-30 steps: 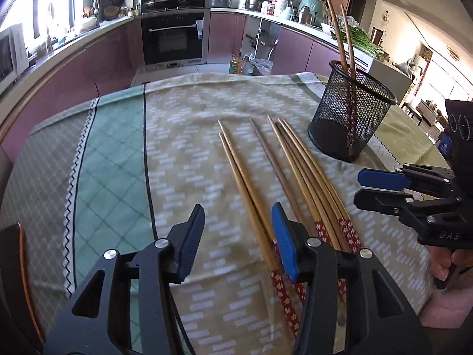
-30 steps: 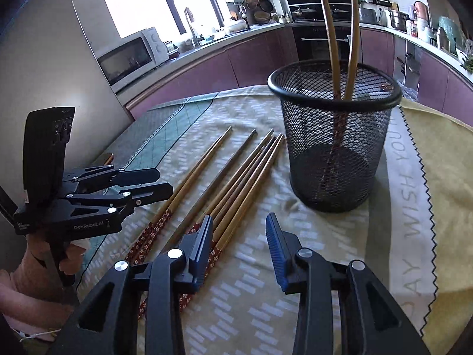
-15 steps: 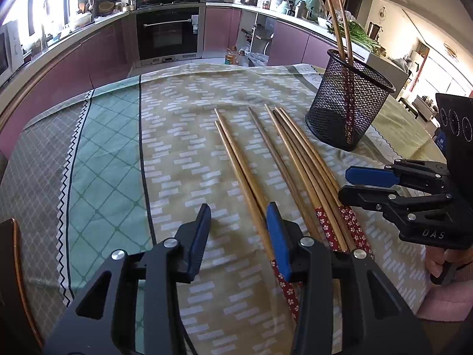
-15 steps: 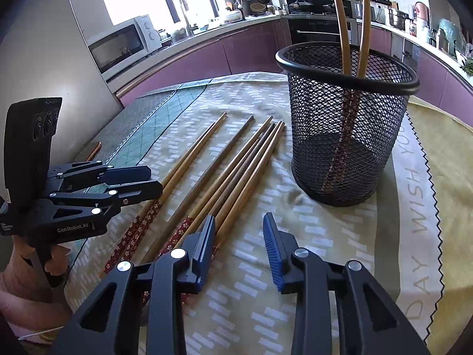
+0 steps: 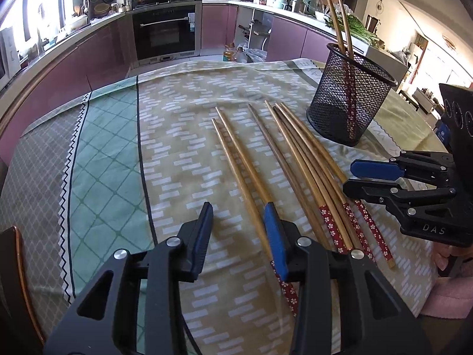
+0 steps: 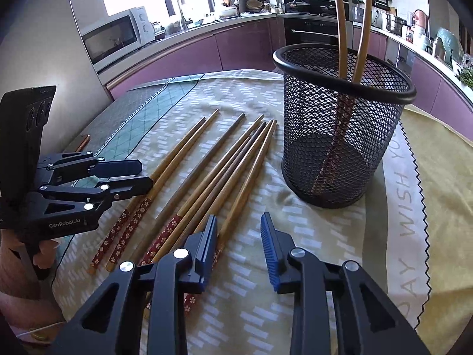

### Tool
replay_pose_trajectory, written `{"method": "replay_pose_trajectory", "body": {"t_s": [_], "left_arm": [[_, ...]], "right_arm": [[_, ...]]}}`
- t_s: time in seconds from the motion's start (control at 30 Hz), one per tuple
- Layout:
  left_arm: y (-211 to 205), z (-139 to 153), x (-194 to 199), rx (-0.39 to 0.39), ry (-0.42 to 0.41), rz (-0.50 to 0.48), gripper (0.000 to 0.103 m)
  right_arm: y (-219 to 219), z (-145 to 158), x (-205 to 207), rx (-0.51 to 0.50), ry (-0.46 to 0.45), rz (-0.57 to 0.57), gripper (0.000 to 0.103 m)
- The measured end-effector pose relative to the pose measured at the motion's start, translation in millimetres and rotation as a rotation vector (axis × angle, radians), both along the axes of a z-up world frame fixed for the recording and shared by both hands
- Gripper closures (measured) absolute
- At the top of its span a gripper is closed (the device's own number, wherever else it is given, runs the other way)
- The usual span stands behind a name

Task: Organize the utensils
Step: 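Move both open grippers back over the remaining chopsticks, then close the left gripper on a chopstick while the right gripper grasps another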

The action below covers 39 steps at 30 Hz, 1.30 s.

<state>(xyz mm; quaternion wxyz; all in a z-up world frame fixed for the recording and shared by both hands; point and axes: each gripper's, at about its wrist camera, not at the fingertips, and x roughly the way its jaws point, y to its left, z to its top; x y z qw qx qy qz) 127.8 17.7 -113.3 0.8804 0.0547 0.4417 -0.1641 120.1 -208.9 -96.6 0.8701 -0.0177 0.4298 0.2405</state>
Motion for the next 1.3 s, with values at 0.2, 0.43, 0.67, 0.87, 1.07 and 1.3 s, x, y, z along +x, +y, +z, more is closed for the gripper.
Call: {"method": "replay_pose_trajectory", "body": {"t_s": [0.2,0.43,0.67,0.87,1.07,1.3], "left_arm": [[-7.0,-0.3,12.8,0.035,-0.003,-0.006,0.071],[-11.5,-0.5,24.1,0.045,-0.01,0.008,0.08],[-5.5,-0.6,20.7,-0.009,-0.004,0.05,0.094],[2.6,3.3,12.3,-0.066,-0.003,0.075,0.095],[-5.0,8.0,-2.0,-0.096,0.0,0.009,0.095],[-16.0,-2.4,0.3,-0.047,0.037,-0.026,0.094]], "right_arm": [[5.9,-0.2,12.1,-0.009,-0.005,-0.023,0.074],[8.8,-1.9,23.3,-0.001,-0.007,-0.049,0.081],[-4.4,-5.1,26.2,0.094,0.032,-0.082,0.095],[-13.3,0.9,19.0,0.141,0.017,-0.084,0.097],[-6.9,6.3,10.3,0.129,0.007,-0.009,0.097],[7.3,-0.5,11.3,0.074,0.038,0.034,0.095]]}}
